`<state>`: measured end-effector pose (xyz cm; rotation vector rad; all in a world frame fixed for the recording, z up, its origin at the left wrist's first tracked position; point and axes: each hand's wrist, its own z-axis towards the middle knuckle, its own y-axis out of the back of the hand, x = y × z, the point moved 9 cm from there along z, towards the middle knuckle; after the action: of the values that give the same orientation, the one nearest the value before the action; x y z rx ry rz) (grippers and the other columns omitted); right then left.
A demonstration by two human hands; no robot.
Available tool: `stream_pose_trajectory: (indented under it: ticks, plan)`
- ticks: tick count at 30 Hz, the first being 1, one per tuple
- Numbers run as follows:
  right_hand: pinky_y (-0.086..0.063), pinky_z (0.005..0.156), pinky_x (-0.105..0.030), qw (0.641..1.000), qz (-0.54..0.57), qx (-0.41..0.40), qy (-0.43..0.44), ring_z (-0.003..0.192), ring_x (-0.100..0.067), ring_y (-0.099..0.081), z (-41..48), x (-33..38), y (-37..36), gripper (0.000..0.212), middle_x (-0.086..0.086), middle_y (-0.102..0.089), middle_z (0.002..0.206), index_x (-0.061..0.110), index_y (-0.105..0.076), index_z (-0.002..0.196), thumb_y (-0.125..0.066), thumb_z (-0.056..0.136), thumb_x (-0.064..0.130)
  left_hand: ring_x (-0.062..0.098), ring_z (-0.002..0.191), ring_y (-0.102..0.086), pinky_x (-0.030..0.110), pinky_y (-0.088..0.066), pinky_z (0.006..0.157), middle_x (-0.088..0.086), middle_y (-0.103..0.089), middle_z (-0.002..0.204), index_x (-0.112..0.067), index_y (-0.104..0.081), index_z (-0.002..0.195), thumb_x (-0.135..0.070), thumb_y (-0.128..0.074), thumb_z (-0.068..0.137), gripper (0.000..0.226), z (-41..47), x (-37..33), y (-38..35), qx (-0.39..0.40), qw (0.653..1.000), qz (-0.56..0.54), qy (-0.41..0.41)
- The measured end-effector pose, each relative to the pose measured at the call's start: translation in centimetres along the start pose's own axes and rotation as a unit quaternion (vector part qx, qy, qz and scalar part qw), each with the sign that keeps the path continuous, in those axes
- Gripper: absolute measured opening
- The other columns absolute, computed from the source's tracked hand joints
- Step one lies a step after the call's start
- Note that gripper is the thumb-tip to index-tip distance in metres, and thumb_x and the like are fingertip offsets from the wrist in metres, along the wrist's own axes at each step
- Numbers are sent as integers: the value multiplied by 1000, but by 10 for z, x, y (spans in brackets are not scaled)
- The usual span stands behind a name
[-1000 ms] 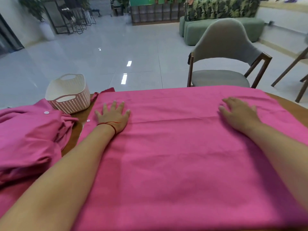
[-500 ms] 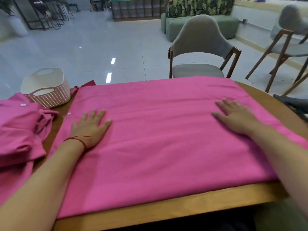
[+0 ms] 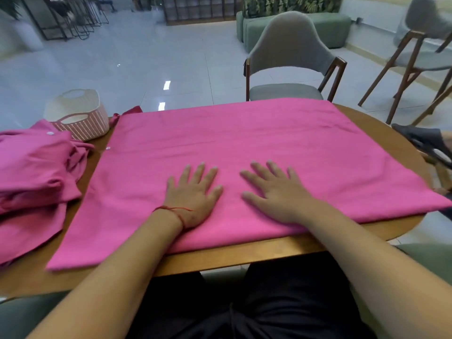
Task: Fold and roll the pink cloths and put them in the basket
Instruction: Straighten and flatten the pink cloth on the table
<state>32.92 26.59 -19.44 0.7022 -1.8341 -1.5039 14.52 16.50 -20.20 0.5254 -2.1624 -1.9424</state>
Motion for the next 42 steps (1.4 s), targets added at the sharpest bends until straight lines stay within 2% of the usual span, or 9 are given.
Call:
stream_pose_trajectory:
  ticks: [7,11,14,17,20,24,29,34,42]
  plan:
    - [-3,129,-64,982,10,-23,-186,164,-25,7,-104,-169,12,95,16,12,176,62,8,160,0,76,104,24,162,1,50,-4,128,-10,1,175,-53,-4,162,-89,-8,87,83,-89,180,-3,-14,990,-6,139]
    - [-10,128,-66,965,31,-34,-258,164,-30,-4,-130,-198,19,86,10,0,178,52,-6,165,-11,89,93,33,155,-28,51,-21,127,7,-30,169,-29,-35,161,-65,-19,101,72,-95,192,6,-95,981,-9,171]
    - [-13,129,-62,977,51,-65,-197,163,-23,-13,-127,-162,18,75,10,-14,177,47,-20,166,-19,98,80,32,129,-59,49,-44,113,12,-64,140,-15,-65,134,-57,-29,96,66,-97,113,18,-182,978,-91,51]
    - [-7,131,-50,991,78,-80,-76,162,-11,-13,-123,-93,15,62,18,-18,175,48,-29,164,-28,105,69,18,136,-54,38,-38,117,-2,-62,145,-24,-65,136,-60,-39,101,57,-107,-10,13,-141,970,-124,-154]
    - [-22,128,-37,985,117,-99,80,153,-4,-31,-125,-23,15,55,21,-36,166,46,-50,154,-48,103,67,12,130,-56,37,-45,107,-14,-62,139,-34,-65,130,-63,-48,101,45,-109,-77,5,-140,951,-66,-269]
    - [-44,112,-34,972,98,-144,160,133,-4,-53,-126,12,13,45,23,-59,142,39,-64,137,-61,97,58,20,98,-61,43,-53,81,-10,-68,107,-29,-68,102,-56,-44,103,36,-100,-84,14,-184,954,-62,-226]
    - [-58,93,-39,963,122,-227,78,118,-8,-64,-128,-30,30,36,22,-69,124,39,-68,129,-73,94,32,14,94,-53,42,-49,84,-15,-63,103,-31,-67,100,-61,-42,101,39,-89,-69,15,-148,964,-143,-166]
    - [-60,82,-37,961,123,-240,64,107,-5,-67,-140,-59,35,43,26,-69,112,39,-72,121,-81,86,17,15,95,-54,36,-49,76,-15,-62,107,-36,-64,108,-81,-45,89,53,-94,-88,16,-171,963,-36,-204]
    - [-60,65,-35,943,13,-318,98,102,-15,-70,-165,-77,41,44,14,-72,114,28,-77,115,-75,83,-2,20,81,-65,31,-48,46,-9,-67,92,-29,-66,101,-50,-52,94,26,-124,-72,21,-278,928,53,-244]
